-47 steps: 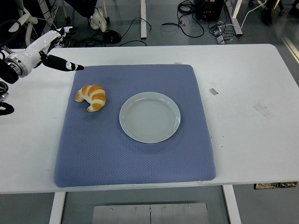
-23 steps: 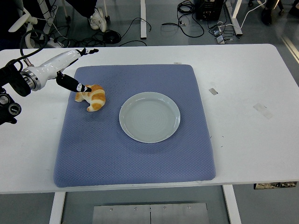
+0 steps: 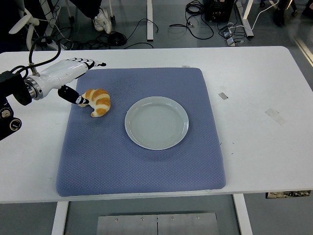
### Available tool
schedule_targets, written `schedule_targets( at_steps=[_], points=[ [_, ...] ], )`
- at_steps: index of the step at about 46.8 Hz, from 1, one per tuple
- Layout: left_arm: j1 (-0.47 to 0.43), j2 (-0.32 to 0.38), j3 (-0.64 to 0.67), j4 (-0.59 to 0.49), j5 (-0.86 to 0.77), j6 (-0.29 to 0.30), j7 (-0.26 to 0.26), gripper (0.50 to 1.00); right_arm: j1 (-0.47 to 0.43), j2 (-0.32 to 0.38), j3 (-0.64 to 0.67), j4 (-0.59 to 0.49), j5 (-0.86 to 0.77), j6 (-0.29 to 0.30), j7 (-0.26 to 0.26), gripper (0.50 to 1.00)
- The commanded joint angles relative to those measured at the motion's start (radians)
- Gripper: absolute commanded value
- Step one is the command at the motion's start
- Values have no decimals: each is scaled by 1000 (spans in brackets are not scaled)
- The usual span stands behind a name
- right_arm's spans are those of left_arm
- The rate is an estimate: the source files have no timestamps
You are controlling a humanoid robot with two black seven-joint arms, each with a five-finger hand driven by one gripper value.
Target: Place the bread on the plate
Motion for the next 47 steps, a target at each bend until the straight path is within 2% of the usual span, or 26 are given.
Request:
schedule_targets(
  at_steps=[1, 8, 12, 28, 33, 47],
  points=[
    [-1, 3, 20, 0, 6, -9, -22, 961, 0, 0, 0, 0, 0, 0, 0, 1000],
    [-10, 7, 23, 9, 9, -88, -105, 949, 0, 0, 0, 0, 0, 0, 0, 1000],
    [-14, 12, 17, 14, 10, -109, -139, 939, 0, 0, 0, 0, 0, 0, 0, 1000],
    [-21, 56, -5, 14, 144, -111, -194, 930, 0, 0, 0, 0, 1, 0, 0, 1000],
    [-20, 55, -5, 16, 188, -109, -214, 928, 0, 0, 0, 0, 1, 0, 0, 1000],
    [-18, 44, -3, 55, 230, -106, -229, 922, 0, 0, 0, 0, 1, 0, 0, 1000]
  ],
)
